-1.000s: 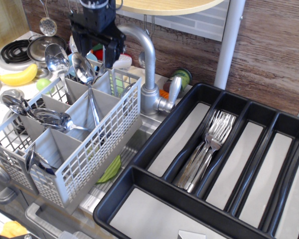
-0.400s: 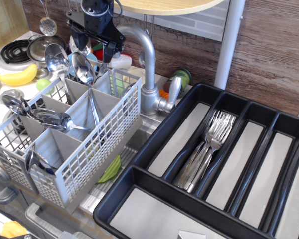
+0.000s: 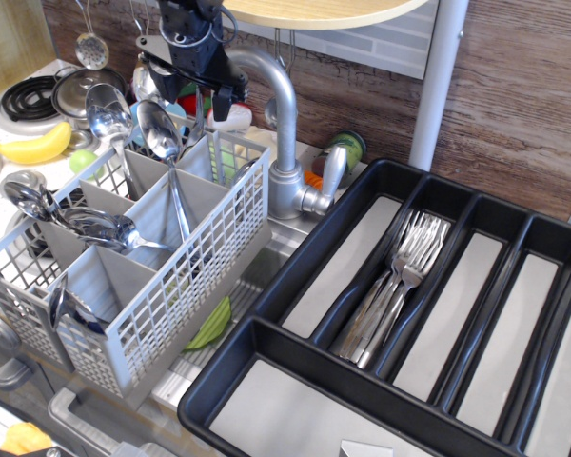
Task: Put fork from basket to tray
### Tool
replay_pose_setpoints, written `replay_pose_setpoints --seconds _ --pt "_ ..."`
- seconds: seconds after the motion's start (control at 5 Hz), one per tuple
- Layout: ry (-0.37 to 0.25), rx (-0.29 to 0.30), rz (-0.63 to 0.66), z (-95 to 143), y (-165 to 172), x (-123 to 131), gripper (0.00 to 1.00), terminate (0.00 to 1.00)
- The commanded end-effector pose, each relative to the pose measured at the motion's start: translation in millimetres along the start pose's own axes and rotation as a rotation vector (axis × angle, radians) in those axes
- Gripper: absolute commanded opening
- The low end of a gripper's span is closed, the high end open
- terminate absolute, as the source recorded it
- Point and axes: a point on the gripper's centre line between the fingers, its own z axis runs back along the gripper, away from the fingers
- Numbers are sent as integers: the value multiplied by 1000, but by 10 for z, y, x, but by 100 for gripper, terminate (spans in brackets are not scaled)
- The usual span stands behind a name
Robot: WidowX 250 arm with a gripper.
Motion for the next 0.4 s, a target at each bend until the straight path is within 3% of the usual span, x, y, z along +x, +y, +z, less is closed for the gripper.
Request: replay_pose_setpoints --seconds 0.0,0.2 --pt "-15 0 6 -14 71 54 0 0" --pt "10 16 2 29 77 110 0 0"
